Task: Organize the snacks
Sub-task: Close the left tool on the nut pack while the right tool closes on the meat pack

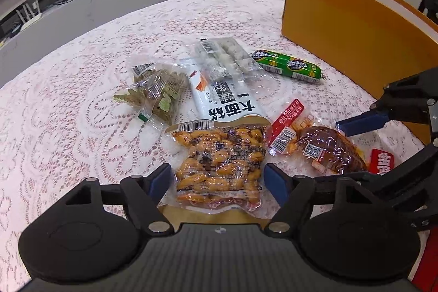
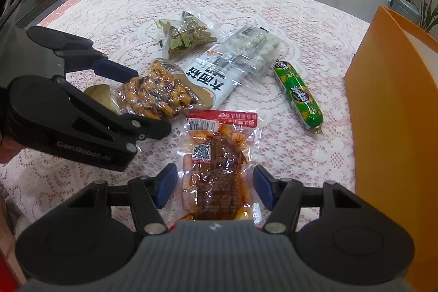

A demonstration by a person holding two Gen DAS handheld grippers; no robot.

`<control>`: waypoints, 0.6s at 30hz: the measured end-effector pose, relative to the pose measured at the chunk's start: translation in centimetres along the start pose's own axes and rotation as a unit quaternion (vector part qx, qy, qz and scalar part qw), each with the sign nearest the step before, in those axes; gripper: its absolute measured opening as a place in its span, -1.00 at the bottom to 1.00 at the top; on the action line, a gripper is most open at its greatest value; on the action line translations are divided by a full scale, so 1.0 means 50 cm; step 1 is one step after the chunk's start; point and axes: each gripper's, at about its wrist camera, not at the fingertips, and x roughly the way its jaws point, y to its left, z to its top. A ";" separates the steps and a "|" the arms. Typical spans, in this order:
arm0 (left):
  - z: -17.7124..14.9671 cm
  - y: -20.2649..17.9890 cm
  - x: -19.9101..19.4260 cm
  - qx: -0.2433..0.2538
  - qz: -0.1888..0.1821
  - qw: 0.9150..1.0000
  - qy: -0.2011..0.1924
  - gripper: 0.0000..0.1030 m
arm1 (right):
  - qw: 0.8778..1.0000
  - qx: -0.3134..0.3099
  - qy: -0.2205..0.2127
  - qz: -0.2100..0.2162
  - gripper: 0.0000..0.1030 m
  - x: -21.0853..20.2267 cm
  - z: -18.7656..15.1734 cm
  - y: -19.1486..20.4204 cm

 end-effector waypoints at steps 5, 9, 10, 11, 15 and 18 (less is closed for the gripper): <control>0.005 0.008 -0.014 -0.041 0.005 0.999 0.000 0.52 | 1.000 0.025 0.003 0.003 0.06 -0.003 0.001 -0.016; 0.005 0.009 -0.027 -0.062 0.011 0.998 0.001 0.51 | 0.998 0.053 0.001 0.015 0.01 -0.011 0.000 -0.033; 0.005 0.006 -0.030 -0.061 0.017 0.998 0.000 0.51 | 0.998 0.059 0.000 0.018 0.01 -0.014 0.000 -0.038; 0.005 0.004 -0.033 -0.059 0.020 0.998 -0.001 0.51 | 0.998 0.064 0.000 0.019 0.00 -0.015 0.001 -0.040; 0.003 -0.003 -0.048 -0.065 0.017 0.998 -0.008 0.50 | 0.997 0.076 -0.006 0.021 -0.01 -0.021 0.002 -0.046; 0.003 -0.006 -0.066 -0.076 0.010 0.997 -0.018 0.50 | 0.996 0.083 -0.012 0.026 -0.01 -0.031 0.002 -0.050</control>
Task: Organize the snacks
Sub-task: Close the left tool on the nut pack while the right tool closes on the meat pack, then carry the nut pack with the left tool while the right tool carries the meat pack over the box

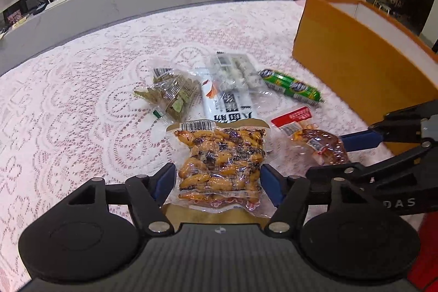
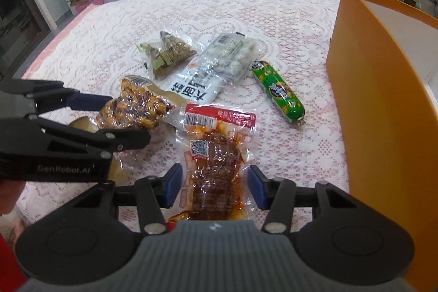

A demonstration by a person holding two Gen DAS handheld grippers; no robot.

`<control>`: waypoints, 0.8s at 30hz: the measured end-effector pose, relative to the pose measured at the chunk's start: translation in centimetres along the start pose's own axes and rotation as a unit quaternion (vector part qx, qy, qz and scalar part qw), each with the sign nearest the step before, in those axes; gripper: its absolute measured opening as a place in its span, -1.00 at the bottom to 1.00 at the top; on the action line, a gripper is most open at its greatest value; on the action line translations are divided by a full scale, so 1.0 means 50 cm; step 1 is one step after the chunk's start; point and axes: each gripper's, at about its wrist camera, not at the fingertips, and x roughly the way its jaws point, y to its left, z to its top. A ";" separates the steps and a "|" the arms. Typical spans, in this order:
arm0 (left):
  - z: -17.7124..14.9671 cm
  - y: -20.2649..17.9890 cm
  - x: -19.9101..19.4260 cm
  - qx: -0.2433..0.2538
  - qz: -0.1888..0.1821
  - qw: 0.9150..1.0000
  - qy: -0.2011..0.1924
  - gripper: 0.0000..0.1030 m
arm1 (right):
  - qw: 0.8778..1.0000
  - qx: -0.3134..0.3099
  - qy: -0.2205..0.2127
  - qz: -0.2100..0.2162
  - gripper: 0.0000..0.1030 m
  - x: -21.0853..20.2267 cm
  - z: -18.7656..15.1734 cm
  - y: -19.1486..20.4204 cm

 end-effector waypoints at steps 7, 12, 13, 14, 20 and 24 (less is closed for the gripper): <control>0.003 -0.023 -0.047 -0.005 0.007 1.000 -0.018 0.50 | 0.999 -0.015 -0.032 -0.006 -0.01 -0.046 0.002 0.011; 0.016 -0.032 -0.103 -0.035 -0.002 0.998 -0.055 0.50 | 0.999 -0.009 -0.050 0.002 -0.01 -0.094 0.009 0.005; 0.019 -0.034 -0.114 -0.040 0.000 0.997 -0.061 0.50 | 0.998 -0.006 -0.055 0.006 -0.01 -0.105 0.010 0.003; 0.021 -0.038 -0.125 -0.044 0.002 0.997 -0.068 0.50 | 0.998 -0.004 -0.060 0.008 -0.01 -0.116 0.011 0.002; 0.053 -0.070 -0.196 -0.044 -0.001 0.994 -0.101 0.50 | 0.996 0.001 -0.088 0.015 -0.01 -0.204 0.019 -0.018; 0.092 -0.113 -0.235 -0.033 -0.014 0.992 -0.119 0.50 | 0.995 -0.001 -0.103 0.007 0.00 -0.268 0.024 -0.048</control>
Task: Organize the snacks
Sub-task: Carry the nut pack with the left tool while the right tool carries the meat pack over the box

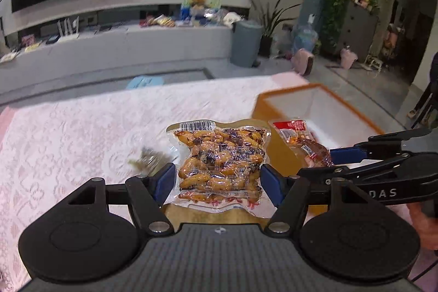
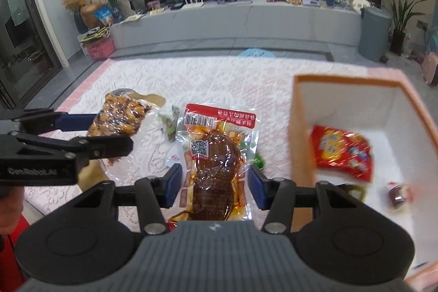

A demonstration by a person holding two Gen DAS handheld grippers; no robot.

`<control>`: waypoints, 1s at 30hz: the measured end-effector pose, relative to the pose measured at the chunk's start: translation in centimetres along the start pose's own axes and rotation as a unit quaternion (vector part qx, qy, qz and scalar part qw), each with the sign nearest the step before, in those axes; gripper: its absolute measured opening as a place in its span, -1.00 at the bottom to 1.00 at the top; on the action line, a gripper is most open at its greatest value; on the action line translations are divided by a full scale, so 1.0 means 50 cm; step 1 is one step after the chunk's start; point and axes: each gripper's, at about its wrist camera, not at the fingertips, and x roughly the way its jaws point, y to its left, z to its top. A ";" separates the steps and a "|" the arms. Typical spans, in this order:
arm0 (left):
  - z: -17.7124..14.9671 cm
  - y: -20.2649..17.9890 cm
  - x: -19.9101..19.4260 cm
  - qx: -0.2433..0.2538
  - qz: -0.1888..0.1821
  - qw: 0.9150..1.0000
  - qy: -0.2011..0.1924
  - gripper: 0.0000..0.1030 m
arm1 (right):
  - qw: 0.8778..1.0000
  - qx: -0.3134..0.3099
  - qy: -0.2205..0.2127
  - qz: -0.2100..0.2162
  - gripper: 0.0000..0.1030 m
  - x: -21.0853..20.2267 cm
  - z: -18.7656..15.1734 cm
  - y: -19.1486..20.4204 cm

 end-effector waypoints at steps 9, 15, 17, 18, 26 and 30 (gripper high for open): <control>0.075 -0.144 0.034 0.050 -0.044 0.998 0.004 0.50 | 0.998 -0.026 0.002 -0.052 0.00 -0.123 0.023 -0.103; 0.112 -0.230 0.139 0.074 -0.078 0.993 0.038 0.50 | 0.994 -0.031 0.047 -0.089 0.01 -0.120 0.029 -0.203; 0.125 -0.254 0.174 0.085 -0.083 0.992 0.049 0.50 | 0.993 -0.023 0.069 -0.096 0.01 -0.099 0.030 -0.238; 0.131 -0.265 0.192 0.092 -0.084 0.991 0.055 0.51 | 0.992 -0.018 0.078 -0.101 0.01 -0.090 0.029 -0.254; 0.128 -0.320 0.308 0.146 -0.081 0.982 0.090 0.51 | 0.987 -0.015 0.123 -0.107 0.02 -0.004 0.016 -0.338; 0.123 -0.338 0.358 0.172 -0.072 0.976 0.111 0.51 | 0.986 -0.019 0.142 -0.091 0.02 0.043 0.009 -0.359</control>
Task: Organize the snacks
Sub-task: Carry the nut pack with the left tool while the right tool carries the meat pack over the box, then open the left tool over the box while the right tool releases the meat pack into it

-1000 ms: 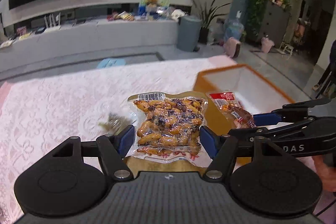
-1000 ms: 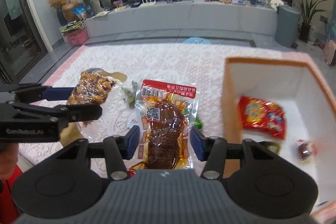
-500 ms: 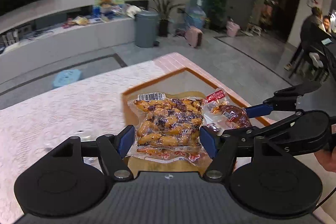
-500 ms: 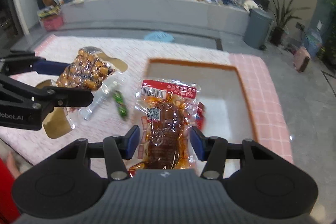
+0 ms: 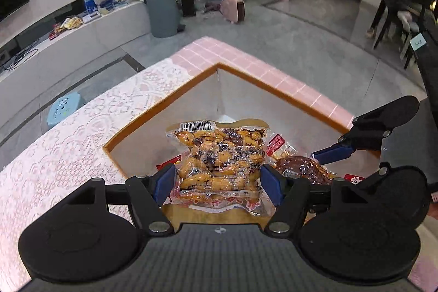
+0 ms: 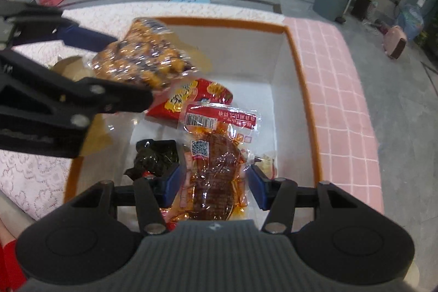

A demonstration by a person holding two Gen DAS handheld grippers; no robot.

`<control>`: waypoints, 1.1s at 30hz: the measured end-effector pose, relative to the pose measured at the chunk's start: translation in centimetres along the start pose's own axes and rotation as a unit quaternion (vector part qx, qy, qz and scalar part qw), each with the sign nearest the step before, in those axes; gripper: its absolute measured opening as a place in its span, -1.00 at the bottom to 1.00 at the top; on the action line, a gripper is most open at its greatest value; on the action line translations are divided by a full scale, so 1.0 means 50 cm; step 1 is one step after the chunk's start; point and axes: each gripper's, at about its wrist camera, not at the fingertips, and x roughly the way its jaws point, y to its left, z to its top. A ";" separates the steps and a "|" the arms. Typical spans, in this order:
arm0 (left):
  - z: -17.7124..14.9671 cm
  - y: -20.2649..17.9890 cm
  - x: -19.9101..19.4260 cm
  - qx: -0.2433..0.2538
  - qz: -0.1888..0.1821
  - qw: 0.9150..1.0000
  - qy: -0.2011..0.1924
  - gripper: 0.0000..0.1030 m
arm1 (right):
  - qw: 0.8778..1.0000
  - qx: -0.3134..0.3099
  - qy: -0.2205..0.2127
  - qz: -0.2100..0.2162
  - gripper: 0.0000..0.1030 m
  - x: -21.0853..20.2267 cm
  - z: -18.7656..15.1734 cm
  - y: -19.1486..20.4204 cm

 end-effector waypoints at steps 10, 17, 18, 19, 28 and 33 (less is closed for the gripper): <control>0.013 0.007 0.087 0.022 0.013 0.999 0.044 0.51 | 0.999 -0.022 0.025 0.014 0.04 0.089 0.031 -0.020; 0.009 0.004 0.129 0.027 0.024 0.996 0.079 0.52 | 0.998 -0.037 0.054 0.013 0.08 0.127 0.037 -0.018; 0.007 0.005 0.134 0.026 0.027 0.996 0.083 0.52 | 0.998 -0.037 0.056 0.014 0.10 0.129 0.038 -0.017; 0.005 0.006 0.137 0.025 0.031 0.996 0.085 0.53 | 0.998 -0.037 0.056 0.015 0.11 0.132 0.041 -0.018; 0.000 0.001 0.122 0.020 0.026 0.997 0.076 0.54 | 0.996 -0.042 0.072 0.005 0.22 0.134 0.052 -0.003; 0.009 -0.001 0.079 0.024 0.030 0.998 0.049 0.54 | 0.996 -0.040 0.080 -0.005 0.43 0.112 0.055 0.004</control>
